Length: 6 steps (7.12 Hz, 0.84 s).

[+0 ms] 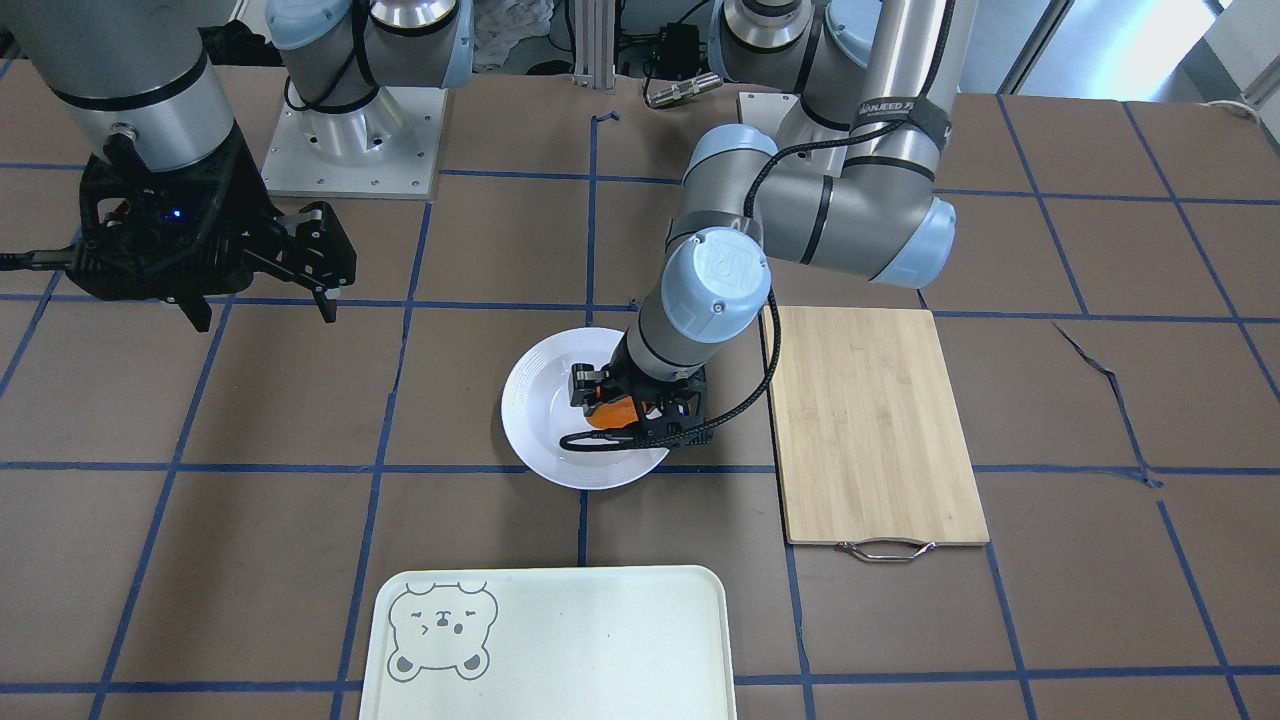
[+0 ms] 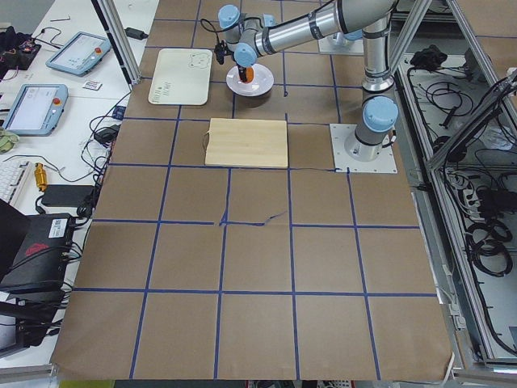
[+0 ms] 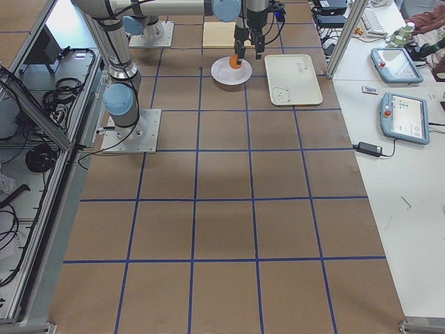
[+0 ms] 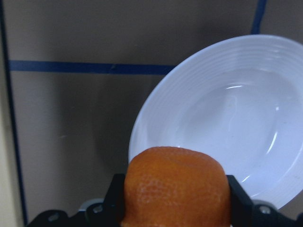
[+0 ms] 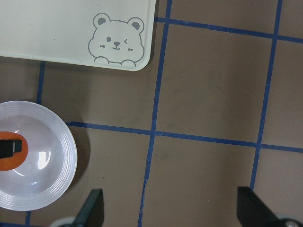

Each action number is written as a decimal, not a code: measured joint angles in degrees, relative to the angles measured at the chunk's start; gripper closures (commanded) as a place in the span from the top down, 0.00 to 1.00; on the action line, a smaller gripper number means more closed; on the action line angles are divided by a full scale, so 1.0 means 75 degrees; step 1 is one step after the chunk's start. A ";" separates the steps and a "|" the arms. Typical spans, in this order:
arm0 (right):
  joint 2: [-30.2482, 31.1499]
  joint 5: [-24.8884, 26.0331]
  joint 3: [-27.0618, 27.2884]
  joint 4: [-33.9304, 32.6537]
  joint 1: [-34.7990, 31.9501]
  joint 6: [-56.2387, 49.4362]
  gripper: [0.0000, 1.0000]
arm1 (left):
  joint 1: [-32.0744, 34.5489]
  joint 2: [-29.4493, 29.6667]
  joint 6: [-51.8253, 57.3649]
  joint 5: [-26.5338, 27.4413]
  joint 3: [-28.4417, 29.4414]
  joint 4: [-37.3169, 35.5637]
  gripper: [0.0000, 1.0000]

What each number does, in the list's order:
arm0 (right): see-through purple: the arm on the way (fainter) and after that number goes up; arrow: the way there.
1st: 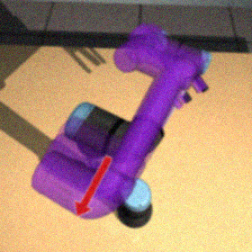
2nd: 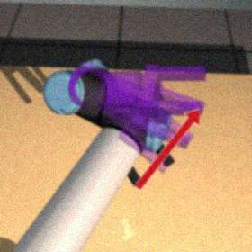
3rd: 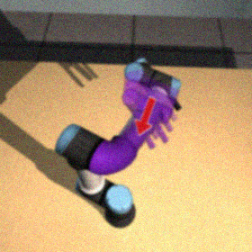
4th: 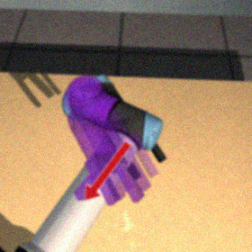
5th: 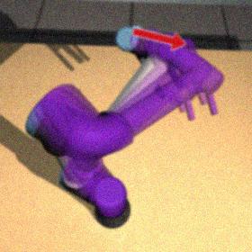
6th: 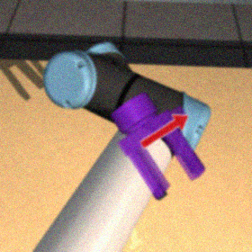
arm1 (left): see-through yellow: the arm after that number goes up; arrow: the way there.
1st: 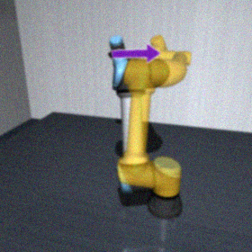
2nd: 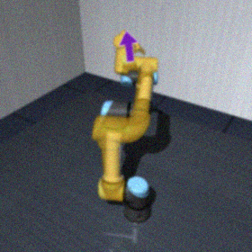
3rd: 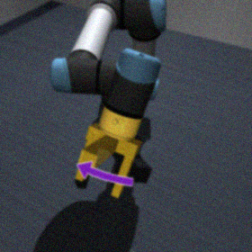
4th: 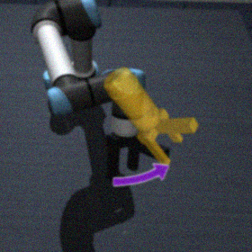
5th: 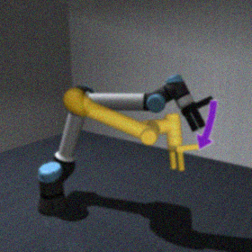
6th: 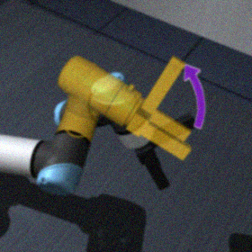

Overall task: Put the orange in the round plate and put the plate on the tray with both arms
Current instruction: 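Carry the orange with the left gripper into the white plate, then open the left gripper and raise it back toward its start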

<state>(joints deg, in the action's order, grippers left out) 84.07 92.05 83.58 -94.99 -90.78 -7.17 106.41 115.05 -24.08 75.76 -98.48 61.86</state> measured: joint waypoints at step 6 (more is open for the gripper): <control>0.0005 -0.0039 0.0004 0.0011 -0.0009 0.0012 1.00 | -0.0765 -0.0618 0.1350 0.1254 0.2073 0.2874 1.00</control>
<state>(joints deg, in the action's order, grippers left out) 84.11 91.75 83.61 -94.91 -90.84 -7.08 100.68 110.42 -13.96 85.16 -82.93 83.42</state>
